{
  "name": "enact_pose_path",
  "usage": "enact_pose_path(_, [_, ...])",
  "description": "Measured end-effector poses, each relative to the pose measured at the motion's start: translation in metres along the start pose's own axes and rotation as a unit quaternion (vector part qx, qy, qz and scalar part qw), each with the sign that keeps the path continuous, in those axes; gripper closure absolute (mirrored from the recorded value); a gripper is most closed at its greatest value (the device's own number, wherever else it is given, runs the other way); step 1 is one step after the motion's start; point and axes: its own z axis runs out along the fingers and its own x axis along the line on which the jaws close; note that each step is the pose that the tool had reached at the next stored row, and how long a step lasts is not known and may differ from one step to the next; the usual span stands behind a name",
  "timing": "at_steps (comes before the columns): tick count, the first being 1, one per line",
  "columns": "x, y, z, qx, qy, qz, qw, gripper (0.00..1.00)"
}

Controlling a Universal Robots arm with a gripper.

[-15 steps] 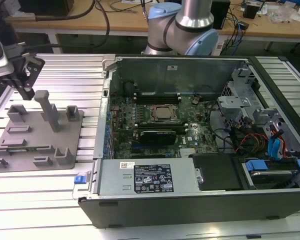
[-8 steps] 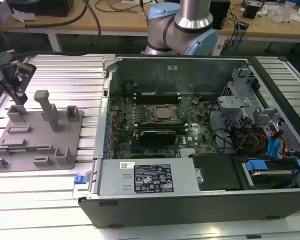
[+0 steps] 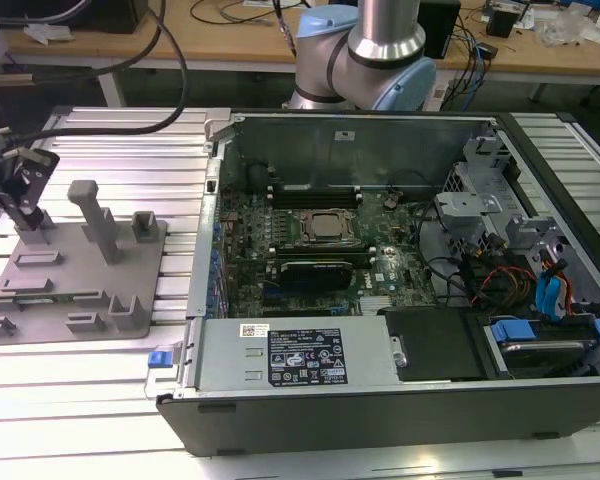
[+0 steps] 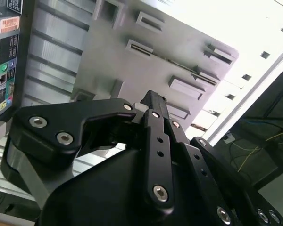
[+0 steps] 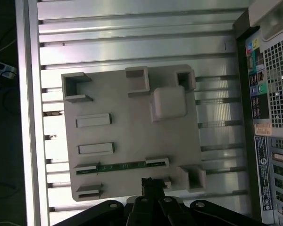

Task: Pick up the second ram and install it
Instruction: 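Reach for the second ram, then pick up the second ram and move it above second insertion slot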

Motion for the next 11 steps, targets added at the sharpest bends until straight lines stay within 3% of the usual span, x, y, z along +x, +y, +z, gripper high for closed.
enact_pose_path(5, [0.0107,-0.0041,0.0107,0.0,0.0,0.0,1.0,0.92])
enact_pose_path(11, [0.0113,-0.0042,0.0113,0.0,0.0,0.0,1.0,0.92])
